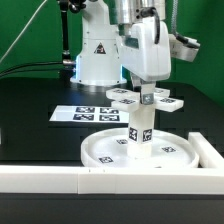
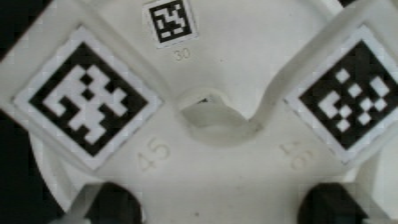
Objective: Assemble round table
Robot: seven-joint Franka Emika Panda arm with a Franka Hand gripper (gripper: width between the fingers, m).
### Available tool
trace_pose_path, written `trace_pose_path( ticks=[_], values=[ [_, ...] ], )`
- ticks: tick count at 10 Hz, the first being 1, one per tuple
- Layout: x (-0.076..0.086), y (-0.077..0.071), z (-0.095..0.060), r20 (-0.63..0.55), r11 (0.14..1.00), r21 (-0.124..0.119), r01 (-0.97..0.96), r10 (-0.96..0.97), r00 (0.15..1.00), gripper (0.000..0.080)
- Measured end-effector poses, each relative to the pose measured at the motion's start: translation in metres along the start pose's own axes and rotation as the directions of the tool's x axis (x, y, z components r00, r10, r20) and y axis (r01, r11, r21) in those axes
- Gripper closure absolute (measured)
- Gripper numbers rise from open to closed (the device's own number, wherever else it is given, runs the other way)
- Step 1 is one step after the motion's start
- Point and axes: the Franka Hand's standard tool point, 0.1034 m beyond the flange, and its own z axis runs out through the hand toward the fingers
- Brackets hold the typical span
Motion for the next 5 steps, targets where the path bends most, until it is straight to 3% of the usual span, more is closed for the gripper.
trace_pose_path(
  ticks=[3, 5],
  values=[
    [0.0001, -0.0007, 0.0002, 0.003, 0.987, 0.008, -0.158, 0.158, 0.987, 0.036],
    [-0.0004, 0.0, 0.0004, 0.028, 0.921, 0.046, -0.387, 0.386, 0.922, 0.036]
  ],
)
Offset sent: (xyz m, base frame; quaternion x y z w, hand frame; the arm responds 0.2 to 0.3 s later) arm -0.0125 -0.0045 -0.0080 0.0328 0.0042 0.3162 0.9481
